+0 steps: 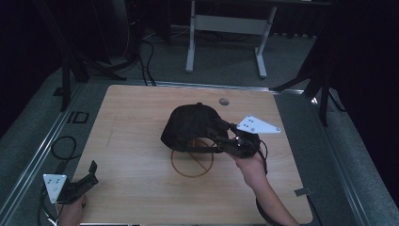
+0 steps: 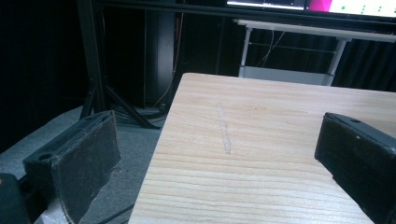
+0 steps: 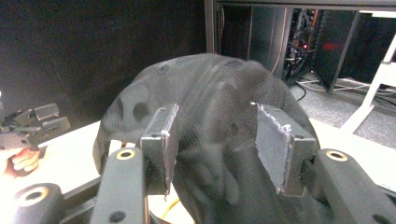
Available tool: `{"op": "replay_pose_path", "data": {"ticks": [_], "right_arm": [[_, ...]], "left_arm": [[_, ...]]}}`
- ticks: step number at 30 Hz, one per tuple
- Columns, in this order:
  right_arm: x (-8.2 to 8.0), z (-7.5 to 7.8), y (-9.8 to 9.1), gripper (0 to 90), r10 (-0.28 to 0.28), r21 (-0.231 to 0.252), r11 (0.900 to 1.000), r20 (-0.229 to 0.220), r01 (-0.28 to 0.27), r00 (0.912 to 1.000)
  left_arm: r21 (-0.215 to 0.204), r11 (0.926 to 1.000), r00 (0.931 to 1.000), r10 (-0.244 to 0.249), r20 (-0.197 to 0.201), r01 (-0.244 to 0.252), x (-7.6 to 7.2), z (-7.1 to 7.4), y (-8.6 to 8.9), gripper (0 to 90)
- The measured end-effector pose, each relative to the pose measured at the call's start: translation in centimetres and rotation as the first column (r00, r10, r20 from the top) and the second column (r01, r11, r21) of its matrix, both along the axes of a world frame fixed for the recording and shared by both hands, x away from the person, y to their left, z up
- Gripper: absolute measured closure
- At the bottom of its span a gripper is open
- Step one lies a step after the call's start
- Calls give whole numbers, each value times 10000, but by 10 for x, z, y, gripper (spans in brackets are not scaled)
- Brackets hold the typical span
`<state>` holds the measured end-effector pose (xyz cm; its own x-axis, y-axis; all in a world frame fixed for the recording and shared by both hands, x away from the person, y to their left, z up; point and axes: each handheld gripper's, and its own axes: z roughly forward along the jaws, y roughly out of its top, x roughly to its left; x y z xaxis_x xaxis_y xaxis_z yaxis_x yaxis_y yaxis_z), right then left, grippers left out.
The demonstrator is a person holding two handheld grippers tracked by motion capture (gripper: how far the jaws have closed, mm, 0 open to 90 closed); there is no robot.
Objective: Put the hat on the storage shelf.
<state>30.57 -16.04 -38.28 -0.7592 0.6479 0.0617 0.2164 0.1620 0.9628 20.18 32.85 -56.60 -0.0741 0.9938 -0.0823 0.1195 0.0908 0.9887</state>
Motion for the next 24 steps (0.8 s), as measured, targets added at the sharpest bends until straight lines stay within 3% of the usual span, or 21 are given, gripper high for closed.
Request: {"op": "replay_pose_path", "data": {"ticks": [4, 12, 24], "right_arm": [[0, 4, -5, 463, -129, -17, 9999, 47, 129, 9999], [2, 7, -24, 328, -622, -53, 9980, 260, 623, 9977], [6, -10, -63, 151, -1167, -282, 9927, 233, 1173, 9929]], "left_arm": [[6, 10000, 10000, -9, -1, 9, 0, 0, 0, 5], [-11, 10000, 10000, 5, 10, -5, 0, 0, 0, 5], [3, 10000, 10000, -1, -3, 1, 0, 0, 0, 5]]}}
